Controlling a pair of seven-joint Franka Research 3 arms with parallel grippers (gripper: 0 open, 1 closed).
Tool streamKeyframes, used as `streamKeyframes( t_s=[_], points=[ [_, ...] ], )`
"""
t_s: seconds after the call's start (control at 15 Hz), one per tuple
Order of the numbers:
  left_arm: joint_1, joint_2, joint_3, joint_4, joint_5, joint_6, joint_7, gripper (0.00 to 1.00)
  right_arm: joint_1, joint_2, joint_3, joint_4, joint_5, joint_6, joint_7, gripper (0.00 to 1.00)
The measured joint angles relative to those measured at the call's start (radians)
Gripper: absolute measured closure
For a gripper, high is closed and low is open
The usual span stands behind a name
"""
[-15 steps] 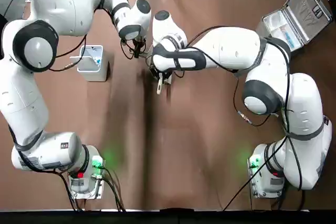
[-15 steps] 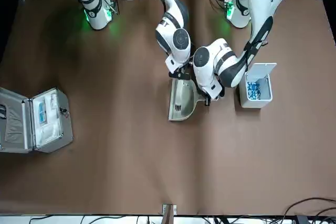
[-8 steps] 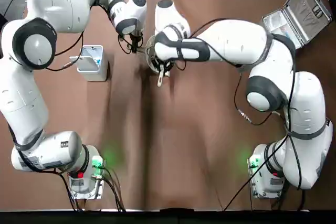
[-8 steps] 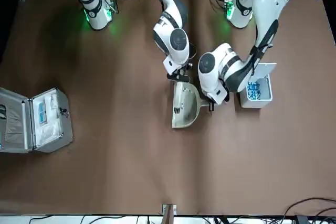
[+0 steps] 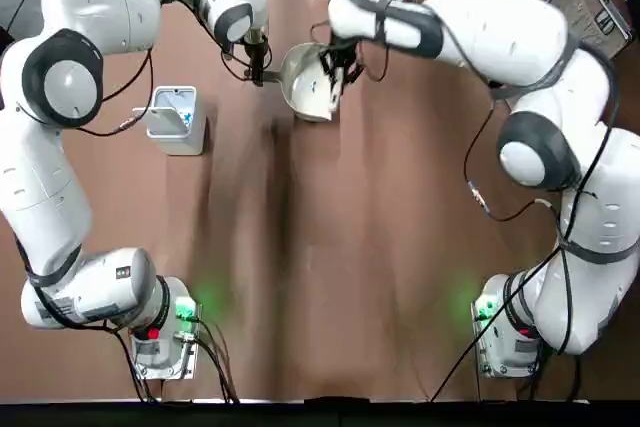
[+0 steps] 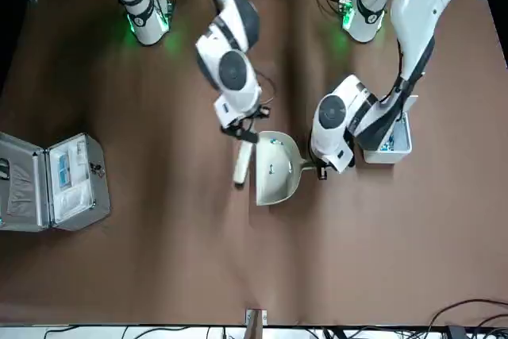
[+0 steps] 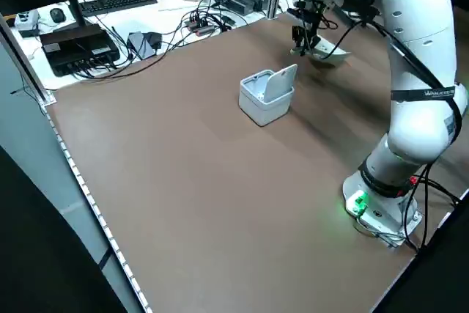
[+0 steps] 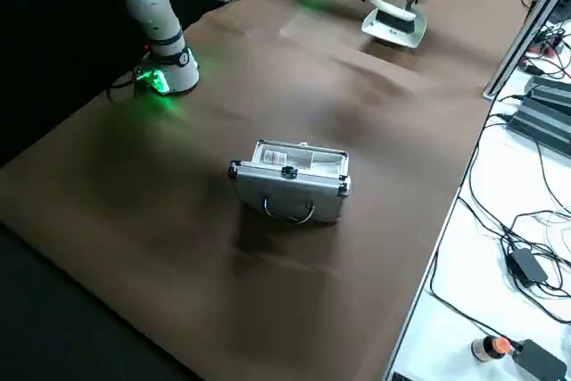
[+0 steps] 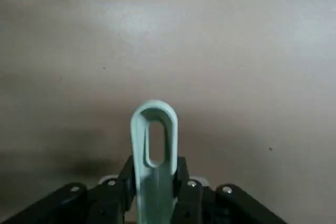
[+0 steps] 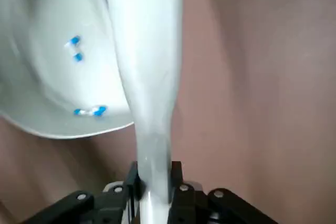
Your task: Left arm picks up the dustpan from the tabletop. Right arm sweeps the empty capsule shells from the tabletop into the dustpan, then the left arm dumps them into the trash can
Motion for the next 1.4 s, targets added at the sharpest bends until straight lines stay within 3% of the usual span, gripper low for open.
streamKeyframes(
  t_s=[0.27,0.53,0.8,1.0,1.4],
  points=[
    [0.031,0.0,-0.008,0.053,-0.078,0.001,0.078,0.67,-0.127,-0.063,-0.002,0.0,0.0,-0.119,-0.096,0.73],
    [0.124,0.0,-0.085,0.101,-0.128,0.001,0.149,0.67,-0.291,-0.132,-0.005,-0.052,0.0,-0.197,-0.272,0.73],
    [0.257,0.0,-0.197,0.111,-0.136,0.001,0.196,0.67,-0.435,-0.246,-0.007,-0.222,0.0,-0.205,-0.506,0.73],
    [0.328,0.0,-0.244,0.126,-0.17,-0.002,0.259,0.67,-0.514,-0.304,-0.007,-0.361,0.0,-0.187,-0.67,0.73],
    [0.418,0.0,-0.276,0.189,-0.216,-0.096,0.377,0.67,-0.527,-0.334,0.003,-0.623,0.0,0.043,-0.737,0.73]
  ],
)
